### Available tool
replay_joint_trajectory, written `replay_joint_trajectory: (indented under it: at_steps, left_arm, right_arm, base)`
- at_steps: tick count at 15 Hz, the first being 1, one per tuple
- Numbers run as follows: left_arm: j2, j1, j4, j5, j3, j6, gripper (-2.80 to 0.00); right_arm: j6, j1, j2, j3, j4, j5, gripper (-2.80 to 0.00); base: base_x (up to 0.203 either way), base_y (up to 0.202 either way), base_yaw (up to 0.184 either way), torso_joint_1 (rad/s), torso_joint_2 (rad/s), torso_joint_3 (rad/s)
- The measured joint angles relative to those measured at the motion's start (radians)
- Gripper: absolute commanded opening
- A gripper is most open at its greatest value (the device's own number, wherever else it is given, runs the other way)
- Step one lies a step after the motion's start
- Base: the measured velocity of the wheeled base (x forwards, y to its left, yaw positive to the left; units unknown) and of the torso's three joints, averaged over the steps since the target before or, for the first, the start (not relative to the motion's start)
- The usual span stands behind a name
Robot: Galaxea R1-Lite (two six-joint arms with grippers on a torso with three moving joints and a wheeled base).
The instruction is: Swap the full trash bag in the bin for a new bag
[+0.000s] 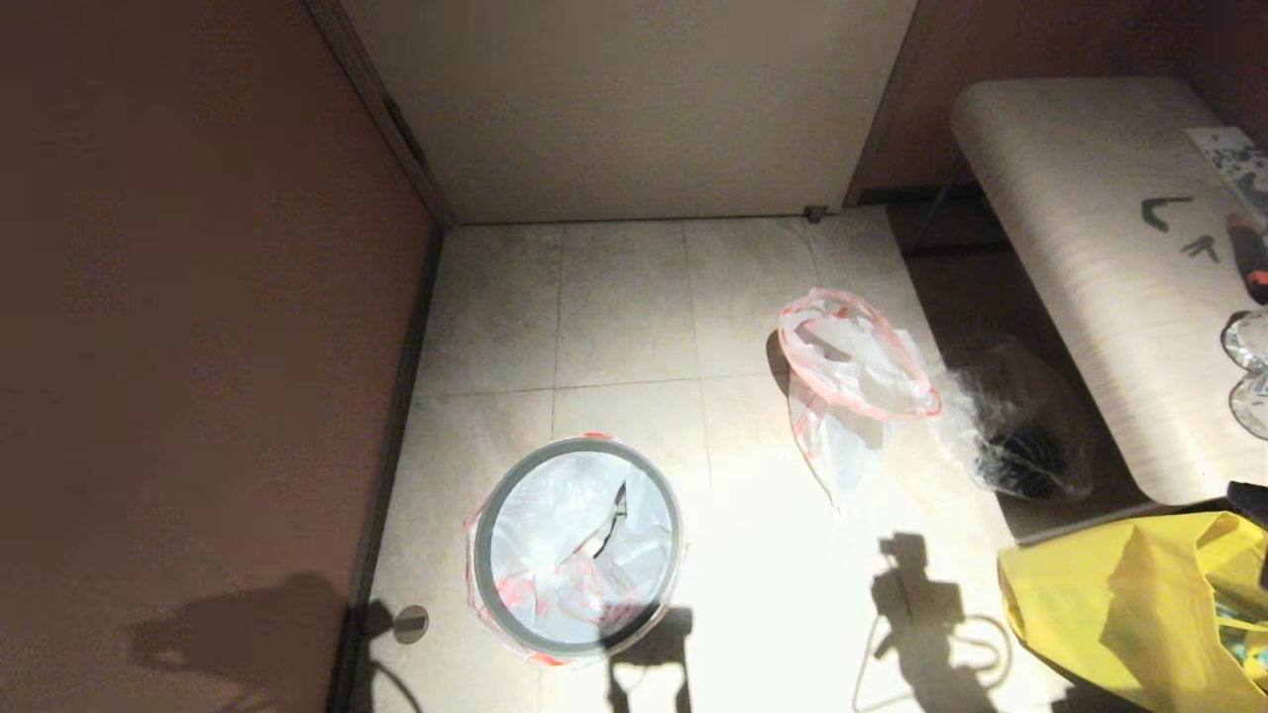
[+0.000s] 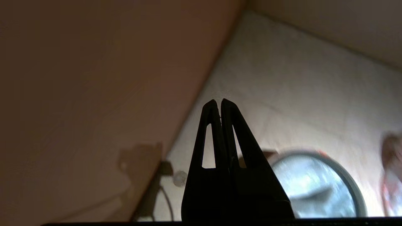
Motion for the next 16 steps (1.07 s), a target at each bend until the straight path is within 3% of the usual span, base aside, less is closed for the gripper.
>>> replay_joint_trajectory:
  at_steps: [3, 8, 16]
  left_arm:
    - [-0.123, 0.110, 0.040, -0.002, 0.006, 0.004, -2.80]
    - [-0.298, 0.235, 0.107, -0.038, 0.010, -0.009, -2.80]
    - [-0.419, 0.253, 0.110, -0.052, 0.048, -0.052, -2.80]
  right_arm:
    - [0.008, -0.026, -0.138, 0.043, 0.043, 0.014, -2.80]
    - [0.043, -0.049, -0.404, 0.051, 0.231, 0.140, -2.80]
    - [0.018, -0.136, -0.561, 0.044, 0.289, 0.145, -2.80]
  base:
    - [0.000, 0.000, 0.000, 0.000, 0.00, 0.000]
    - [0.000, 0.000, 0.000, 0.000, 0.00, 0.000]
    - [0.000, 0.000, 0.000, 0.000, 0.00, 0.000]
